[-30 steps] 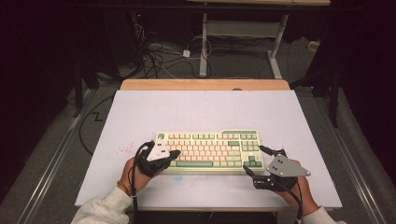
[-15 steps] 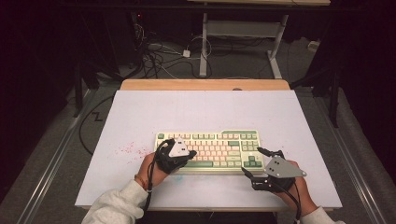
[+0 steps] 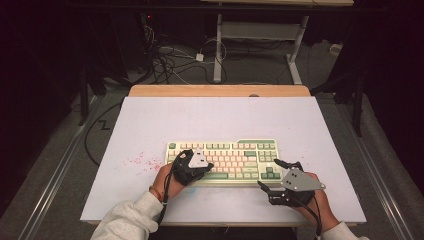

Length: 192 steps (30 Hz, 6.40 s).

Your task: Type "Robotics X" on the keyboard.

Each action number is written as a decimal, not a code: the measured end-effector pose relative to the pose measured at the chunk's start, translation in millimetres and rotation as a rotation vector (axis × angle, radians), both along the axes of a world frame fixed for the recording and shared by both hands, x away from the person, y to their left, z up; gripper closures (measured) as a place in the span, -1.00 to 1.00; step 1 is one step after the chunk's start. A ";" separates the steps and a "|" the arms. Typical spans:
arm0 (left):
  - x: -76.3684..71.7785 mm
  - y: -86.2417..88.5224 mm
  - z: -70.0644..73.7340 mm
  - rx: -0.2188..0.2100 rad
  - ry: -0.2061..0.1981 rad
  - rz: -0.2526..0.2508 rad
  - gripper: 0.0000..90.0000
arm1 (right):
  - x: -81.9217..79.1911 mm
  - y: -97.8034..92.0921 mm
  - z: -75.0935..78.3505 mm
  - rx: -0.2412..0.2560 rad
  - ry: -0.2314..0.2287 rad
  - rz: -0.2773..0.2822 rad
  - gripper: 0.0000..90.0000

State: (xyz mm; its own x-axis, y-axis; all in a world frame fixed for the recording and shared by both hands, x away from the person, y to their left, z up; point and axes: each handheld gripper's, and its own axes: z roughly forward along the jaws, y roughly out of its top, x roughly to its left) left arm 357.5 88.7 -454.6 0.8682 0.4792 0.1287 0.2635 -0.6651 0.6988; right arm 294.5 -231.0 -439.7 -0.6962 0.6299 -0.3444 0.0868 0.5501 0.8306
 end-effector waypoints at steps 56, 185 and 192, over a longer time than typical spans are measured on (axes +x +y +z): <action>-15.4 49.5 27.8 -0.062 -0.152 0.090 0.80 | 1.8 -5.3 4.9 0.012 -0.008 -0.010 -0.55; -59.3 109.2 -2.7 -0.065 -0.198 0.194 -0.65 | 48.7 79.3 33.1 0.048 0.061 0.128 -0.43; -60.6 110.9 1.0 -0.082 -0.214 0.216 -0.54 | 39.3 66.3 34.8 0.065 0.015 0.122 -0.51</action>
State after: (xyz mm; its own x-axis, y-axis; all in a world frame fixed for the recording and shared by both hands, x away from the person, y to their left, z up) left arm 296.9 199.6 -453.6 0.7024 0.6660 0.2511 0.2335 -0.5489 0.8026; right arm 333.8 -164.7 -404.9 -0.7735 0.5608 -0.2951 0.0349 0.5026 0.8638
